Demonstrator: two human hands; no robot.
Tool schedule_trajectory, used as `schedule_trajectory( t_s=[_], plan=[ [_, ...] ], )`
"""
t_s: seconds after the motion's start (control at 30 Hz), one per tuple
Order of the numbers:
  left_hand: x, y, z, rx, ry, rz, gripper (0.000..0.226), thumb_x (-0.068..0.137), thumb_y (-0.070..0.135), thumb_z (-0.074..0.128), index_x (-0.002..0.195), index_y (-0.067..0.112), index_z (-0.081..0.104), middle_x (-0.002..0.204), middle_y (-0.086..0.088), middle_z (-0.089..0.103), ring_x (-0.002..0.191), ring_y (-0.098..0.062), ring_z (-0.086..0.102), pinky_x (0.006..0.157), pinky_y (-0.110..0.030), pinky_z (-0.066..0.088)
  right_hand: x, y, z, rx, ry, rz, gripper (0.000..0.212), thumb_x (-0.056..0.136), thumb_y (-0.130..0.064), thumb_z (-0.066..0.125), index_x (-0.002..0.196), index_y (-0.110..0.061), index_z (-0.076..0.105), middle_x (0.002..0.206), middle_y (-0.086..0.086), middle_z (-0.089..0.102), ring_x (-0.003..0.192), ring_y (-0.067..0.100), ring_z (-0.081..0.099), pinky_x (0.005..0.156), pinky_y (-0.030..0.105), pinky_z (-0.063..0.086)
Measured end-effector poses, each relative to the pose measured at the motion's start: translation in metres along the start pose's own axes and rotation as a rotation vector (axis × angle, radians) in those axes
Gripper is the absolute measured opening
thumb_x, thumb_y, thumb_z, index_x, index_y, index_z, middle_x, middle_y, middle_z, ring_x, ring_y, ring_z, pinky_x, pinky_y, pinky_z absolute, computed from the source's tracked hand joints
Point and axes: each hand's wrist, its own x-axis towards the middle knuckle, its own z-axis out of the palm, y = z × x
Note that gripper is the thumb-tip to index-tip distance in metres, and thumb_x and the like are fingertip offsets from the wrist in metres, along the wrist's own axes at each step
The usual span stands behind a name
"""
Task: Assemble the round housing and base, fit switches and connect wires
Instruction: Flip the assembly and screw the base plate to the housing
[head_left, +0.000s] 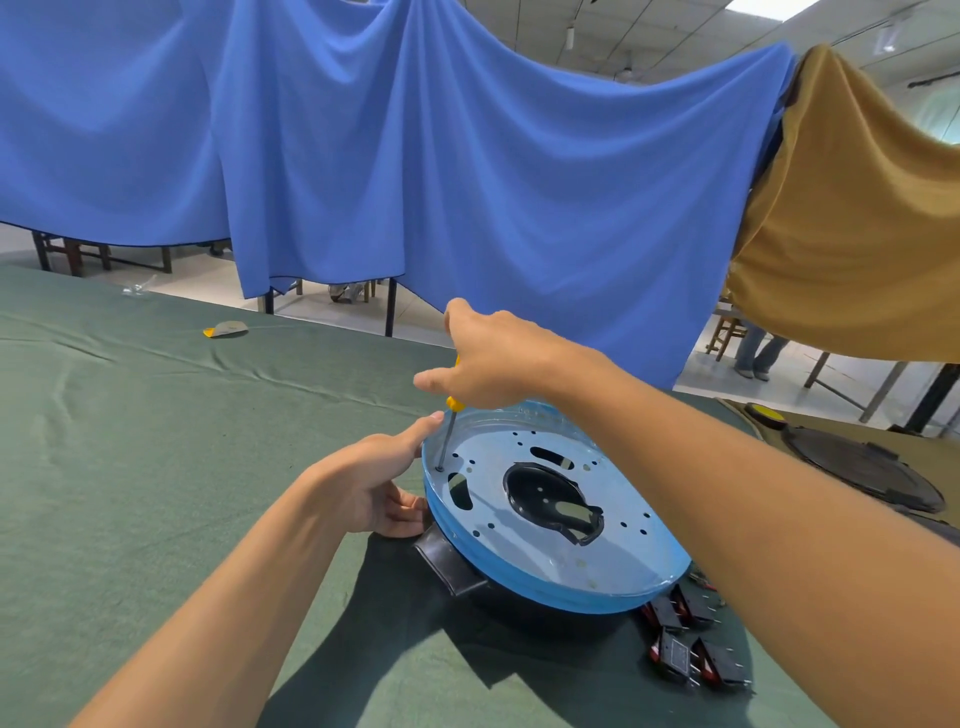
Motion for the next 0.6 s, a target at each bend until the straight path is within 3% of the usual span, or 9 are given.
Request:
schedule_trajectory(
  t_s=[0.07, 0.13, 0.2, 0.3, 0.43, 0.6],
  plan=[
    [0.0, 0.0, 0.0, 0.0, 0.003, -0.004, 0.076, 0.078, 0.074, 0.061, 0.12, 0.01, 0.057, 0.083, -0.016, 0.058, 0.063, -0.025, 0.056, 0.059, -0.034, 0.055, 0.0, 0.0, -0.005, 0.027, -0.048, -0.031, 0.042, 0.093, -0.034, 0.053, 0.125, -0.012, 0.036, 0.097, 0.003, 0.051, 0.081, 0.023, 0.051, 0.061, 0.034, 0.039],
    [0.0, 0.0, 0.0, 0.001, 0.006, -0.008, 0.075, 0.078, 0.073, 0.061, 0.119, 0.01, 0.057, 0.083, -0.016, 0.058, 0.061, -0.025, 0.055, 0.058, -0.033, 0.055, 0.0, 0.0, -0.002, 0.003, 0.01, -0.056, 0.03, 0.093, -0.025, 0.05, 0.119, -0.013, 0.04, 0.091, 0.003, 0.048, 0.075, 0.021, 0.05, 0.058, 0.034, 0.038],
    [-0.001, 0.0, 0.002, 0.001, 0.012, -0.008, 0.073, 0.079, 0.072, 0.06, 0.117, 0.01, 0.059, 0.08, -0.015, 0.059, 0.06, -0.025, 0.055, 0.057, -0.033, 0.055, 0.0, 0.0, 0.004, -0.046, 0.095, -0.021, 0.021, 0.096, -0.03, 0.048, 0.107, -0.014, 0.041, 0.085, 0.0, 0.043, 0.078, 0.024, 0.048, 0.061, 0.035, 0.035],
    [0.0, 0.0, 0.002, -0.002, 0.019, -0.004, 0.072, 0.08, 0.072, 0.061, 0.115, 0.009, 0.059, 0.08, -0.014, 0.059, 0.059, -0.024, 0.055, 0.059, -0.033, 0.056, -0.002, -0.001, 0.002, -0.05, 0.033, 0.033, 0.036, 0.095, -0.046, 0.05, 0.108, -0.014, 0.038, 0.081, -0.002, 0.04, 0.083, 0.026, 0.048, 0.064, 0.035, 0.034],
    [0.0, 0.0, 0.0, -0.013, 0.017, -0.017, 0.072, 0.078, 0.072, 0.062, 0.114, 0.01, 0.059, 0.084, -0.016, 0.061, 0.062, -0.026, 0.057, 0.06, -0.035, 0.056, -0.003, -0.001, -0.01, -0.042, -0.112, -0.01, 0.035, 0.093, -0.026, 0.05, 0.122, -0.01, 0.036, 0.08, 0.003, 0.049, 0.064, 0.017, 0.046, 0.05, 0.03, 0.032],
    [0.002, 0.0, 0.001, -0.019, 0.017, -0.013, 0.072, 0.077, 0.073, 0.063, 0.113, 0.011, 0.061, 0.078, -0.014, 0.061, 0.063, -0.026, 0.057, 0.061, -0.035, 0.057, -0.001, 0.002, 0.002, -0.055, 0.051, -0.008, 0.028, 0.098, -0.038, 0.048, 0.107, -0.012, 0.045, 0.087, 0.002, 0.048, 0.08, 0.025, 0.05, 0.056, 0.033, 0.033]
  ],
)
